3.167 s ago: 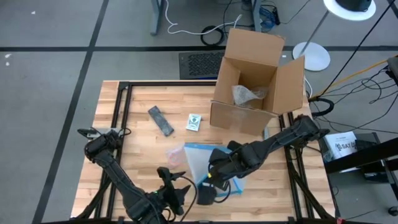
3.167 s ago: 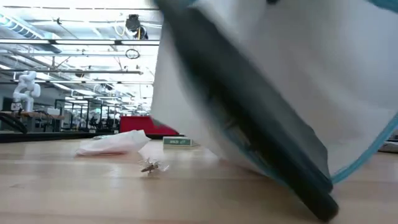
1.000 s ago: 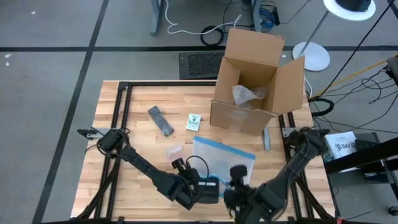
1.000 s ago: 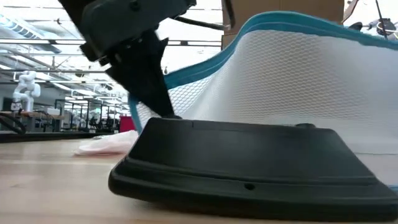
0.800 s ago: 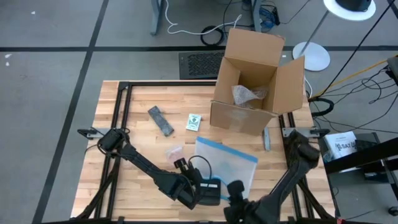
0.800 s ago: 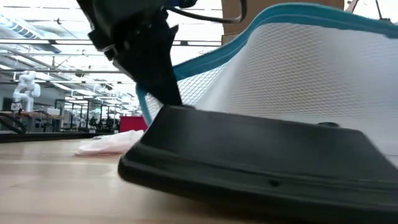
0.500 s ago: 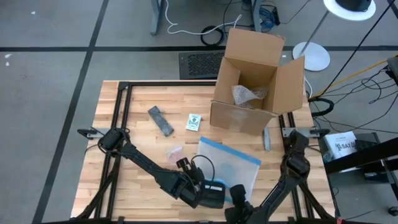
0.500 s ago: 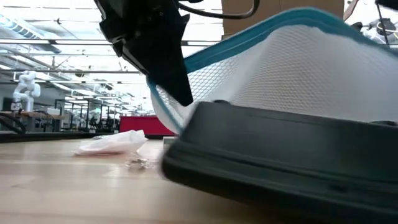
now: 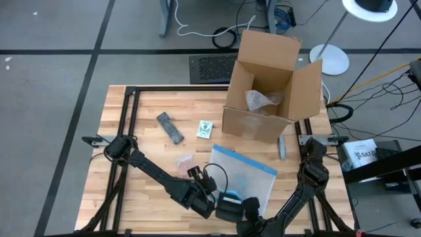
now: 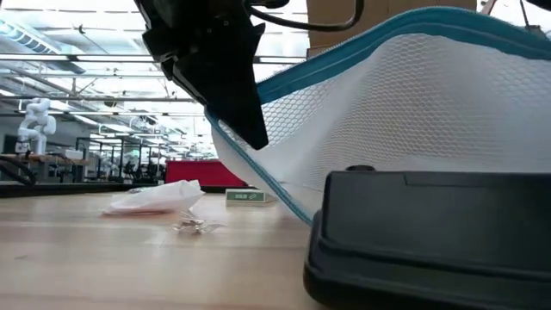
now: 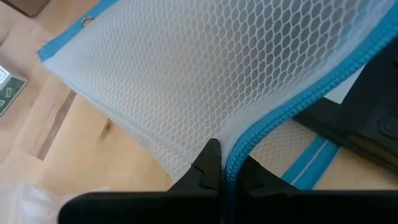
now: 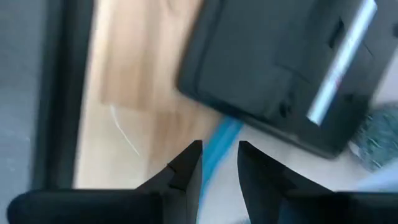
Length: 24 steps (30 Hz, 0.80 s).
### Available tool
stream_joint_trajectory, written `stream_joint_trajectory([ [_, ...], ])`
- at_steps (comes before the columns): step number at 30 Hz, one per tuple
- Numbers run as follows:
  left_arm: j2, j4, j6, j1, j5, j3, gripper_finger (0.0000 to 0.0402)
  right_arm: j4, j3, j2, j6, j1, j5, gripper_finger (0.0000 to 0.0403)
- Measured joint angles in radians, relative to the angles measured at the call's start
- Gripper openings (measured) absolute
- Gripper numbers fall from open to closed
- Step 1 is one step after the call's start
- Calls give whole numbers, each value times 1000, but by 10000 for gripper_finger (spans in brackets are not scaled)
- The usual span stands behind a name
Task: Unpack boxes
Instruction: Put the calculator into the transparent zip bag
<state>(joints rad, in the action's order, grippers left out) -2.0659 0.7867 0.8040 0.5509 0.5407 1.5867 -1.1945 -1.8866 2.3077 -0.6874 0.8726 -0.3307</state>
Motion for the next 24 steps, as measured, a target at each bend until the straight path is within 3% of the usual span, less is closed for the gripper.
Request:
stream_joint_trajectory([
  [7,0,0,-1,-3,-17,0,0,180,0,0,140,6,-125,93],
  [17,0,-1,-1,-3,-29,0,0,341,0,0,209,-6,-112,93],
  [21,0,-3,-9,-3,-41,0,0,353,0,6,228,-22,-108,93],
  [24,0,-13,-28,-2,-45,-1,0,232,-1,22,253,-39,-181,88],
])
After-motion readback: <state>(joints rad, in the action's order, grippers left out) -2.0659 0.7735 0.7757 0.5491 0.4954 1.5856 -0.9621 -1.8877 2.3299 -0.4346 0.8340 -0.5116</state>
